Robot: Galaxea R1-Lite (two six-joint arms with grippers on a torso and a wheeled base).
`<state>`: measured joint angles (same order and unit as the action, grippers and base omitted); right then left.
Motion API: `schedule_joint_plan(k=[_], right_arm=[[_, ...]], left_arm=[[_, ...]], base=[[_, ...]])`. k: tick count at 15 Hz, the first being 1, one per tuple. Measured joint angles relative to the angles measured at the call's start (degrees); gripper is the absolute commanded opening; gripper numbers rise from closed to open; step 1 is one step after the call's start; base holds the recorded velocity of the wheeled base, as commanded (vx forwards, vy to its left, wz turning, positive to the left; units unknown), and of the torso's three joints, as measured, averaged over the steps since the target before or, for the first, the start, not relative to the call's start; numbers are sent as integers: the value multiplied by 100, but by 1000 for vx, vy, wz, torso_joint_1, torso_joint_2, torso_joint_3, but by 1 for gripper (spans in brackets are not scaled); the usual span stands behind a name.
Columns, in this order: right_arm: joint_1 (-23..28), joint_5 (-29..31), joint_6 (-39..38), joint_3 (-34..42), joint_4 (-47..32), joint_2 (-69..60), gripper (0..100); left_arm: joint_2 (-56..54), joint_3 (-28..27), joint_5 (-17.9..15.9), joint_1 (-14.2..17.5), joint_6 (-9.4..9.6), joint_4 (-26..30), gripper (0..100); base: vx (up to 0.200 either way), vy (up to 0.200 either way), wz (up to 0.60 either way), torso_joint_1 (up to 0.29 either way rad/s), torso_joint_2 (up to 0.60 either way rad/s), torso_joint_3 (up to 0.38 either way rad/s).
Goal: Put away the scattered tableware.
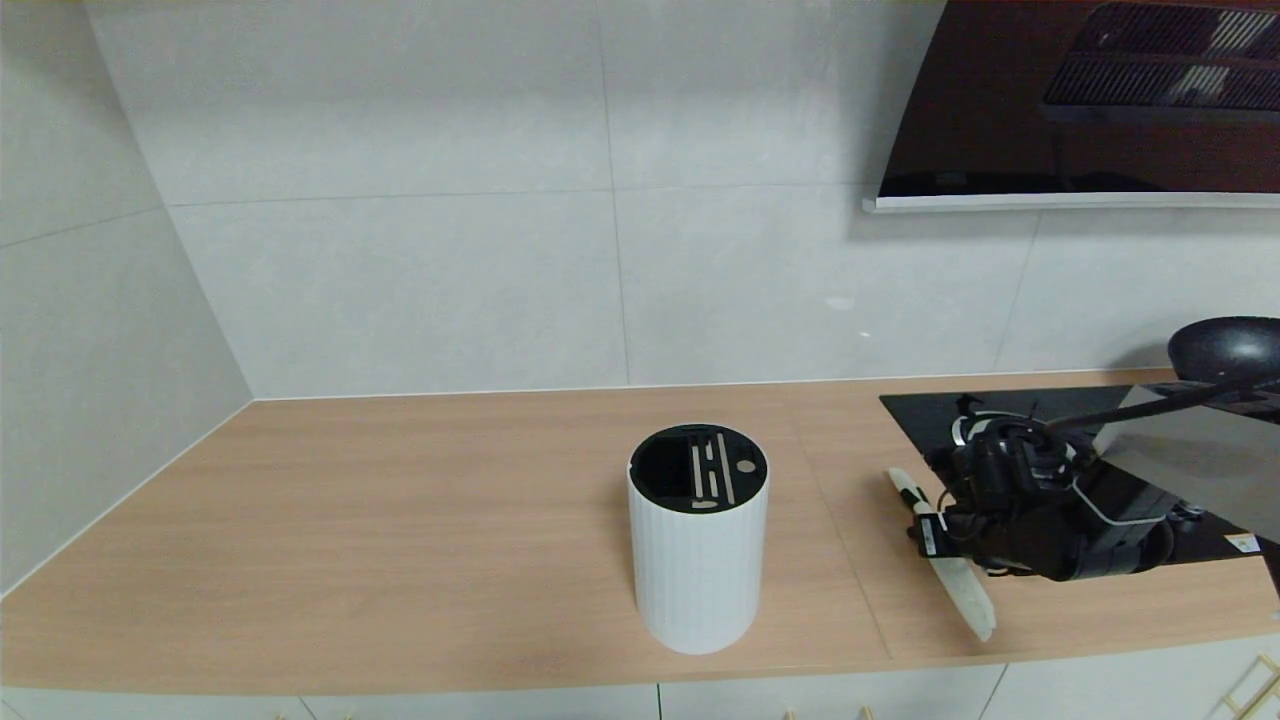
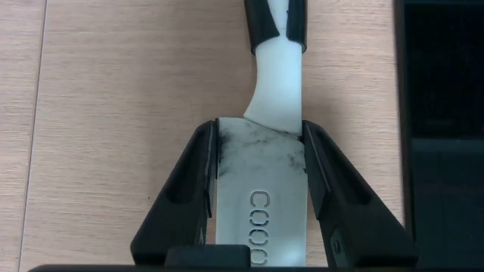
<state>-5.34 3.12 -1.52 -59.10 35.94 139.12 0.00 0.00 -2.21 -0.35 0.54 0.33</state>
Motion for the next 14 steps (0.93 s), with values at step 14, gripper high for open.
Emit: schedule_joint_plan(k=[14], right_arm=[[-447, 5, -206, 948, -50, -2217, 0]], left_arm=[[0, 0, 0, 2, 1, 2, 100]], base=[[0, 0, 0, 0, 0, 0]])
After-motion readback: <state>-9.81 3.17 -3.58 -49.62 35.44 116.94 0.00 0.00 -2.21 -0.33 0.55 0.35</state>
